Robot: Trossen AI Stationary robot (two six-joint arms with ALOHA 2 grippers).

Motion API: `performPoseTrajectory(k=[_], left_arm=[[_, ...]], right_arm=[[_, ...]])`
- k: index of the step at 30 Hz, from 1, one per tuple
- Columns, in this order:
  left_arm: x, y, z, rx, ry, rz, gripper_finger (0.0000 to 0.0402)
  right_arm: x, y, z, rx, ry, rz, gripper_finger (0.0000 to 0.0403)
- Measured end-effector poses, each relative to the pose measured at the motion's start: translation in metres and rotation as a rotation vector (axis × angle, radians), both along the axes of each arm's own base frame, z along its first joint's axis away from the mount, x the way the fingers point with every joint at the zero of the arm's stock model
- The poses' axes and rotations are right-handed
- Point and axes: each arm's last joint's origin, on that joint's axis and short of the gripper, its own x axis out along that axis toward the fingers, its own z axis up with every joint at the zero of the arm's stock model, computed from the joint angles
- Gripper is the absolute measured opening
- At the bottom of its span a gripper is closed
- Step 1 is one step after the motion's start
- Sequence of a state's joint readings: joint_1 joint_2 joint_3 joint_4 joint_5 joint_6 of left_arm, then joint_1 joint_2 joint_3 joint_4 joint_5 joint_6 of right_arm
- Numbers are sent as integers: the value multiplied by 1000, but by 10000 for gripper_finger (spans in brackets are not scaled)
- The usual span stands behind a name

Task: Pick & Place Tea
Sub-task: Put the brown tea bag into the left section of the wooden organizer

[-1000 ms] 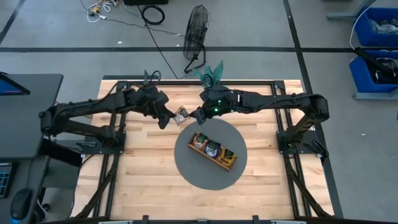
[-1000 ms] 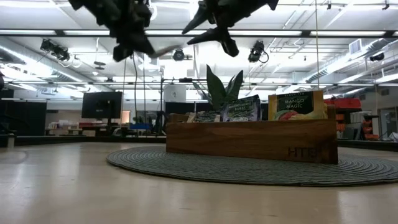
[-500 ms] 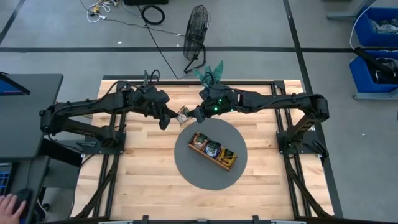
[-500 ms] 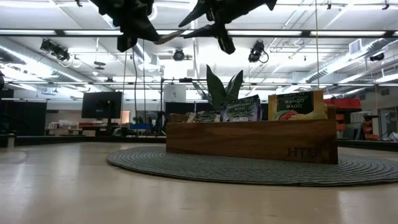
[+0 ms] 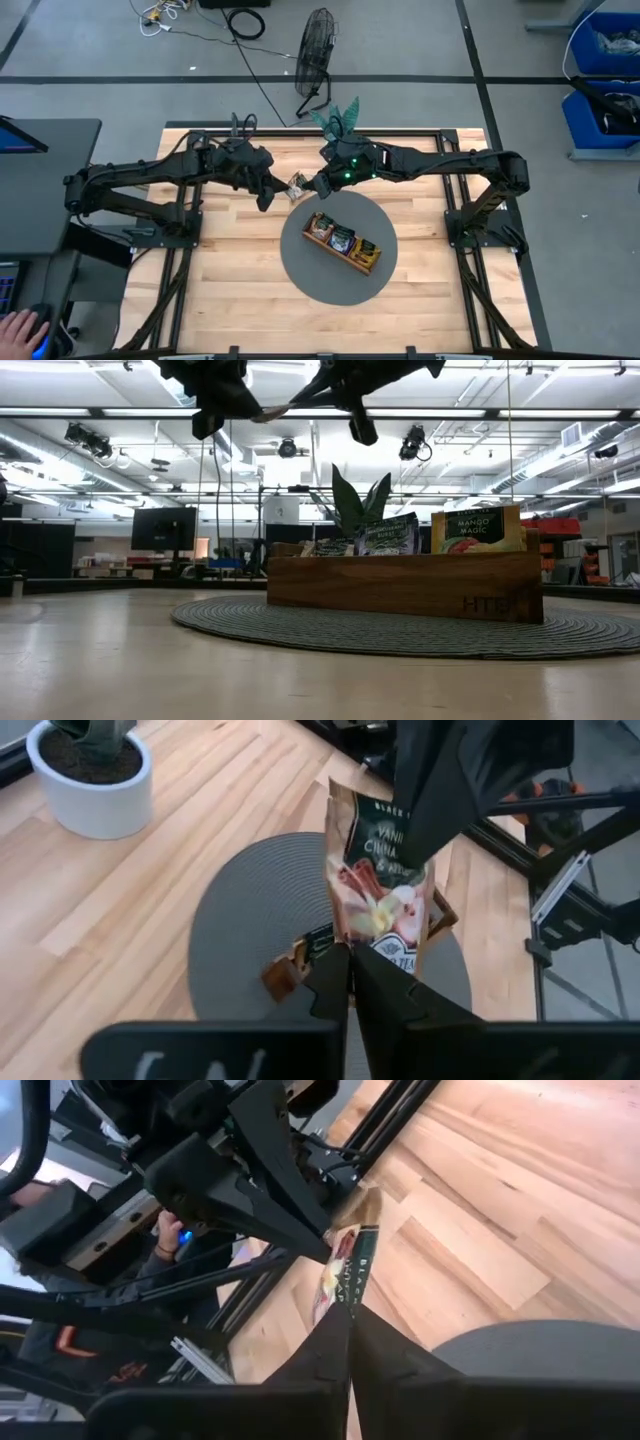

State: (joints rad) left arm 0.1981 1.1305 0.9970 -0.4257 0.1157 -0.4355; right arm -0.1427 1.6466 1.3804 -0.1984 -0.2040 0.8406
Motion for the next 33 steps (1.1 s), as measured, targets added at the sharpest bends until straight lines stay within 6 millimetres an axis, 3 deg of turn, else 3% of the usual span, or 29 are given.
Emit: performPoseTrajectory(k=[7, 12, 22, 26, 33], left_arm=[[-4, -1, -1, -5, 29, 0, 61], [-10, 1, -5, 8, 98, -6, 103], [-25, 11, -3, 76, 142, 45, 167], [-32, 18, 2, 82, 114, 102, 170], [-43, 27, 5, 71, 102, 160, 166]], right_arm=[[-10, 2, 7, 12, 23, 14, 2], [-23, 5, 7, 14, 155, 21, 1], [-32, 23, 33, -135, 274, 44, 0], [-23, 33, 22, -160, 331, 85, 0], [0, 49, -15, -190, 442, 136, 0]])
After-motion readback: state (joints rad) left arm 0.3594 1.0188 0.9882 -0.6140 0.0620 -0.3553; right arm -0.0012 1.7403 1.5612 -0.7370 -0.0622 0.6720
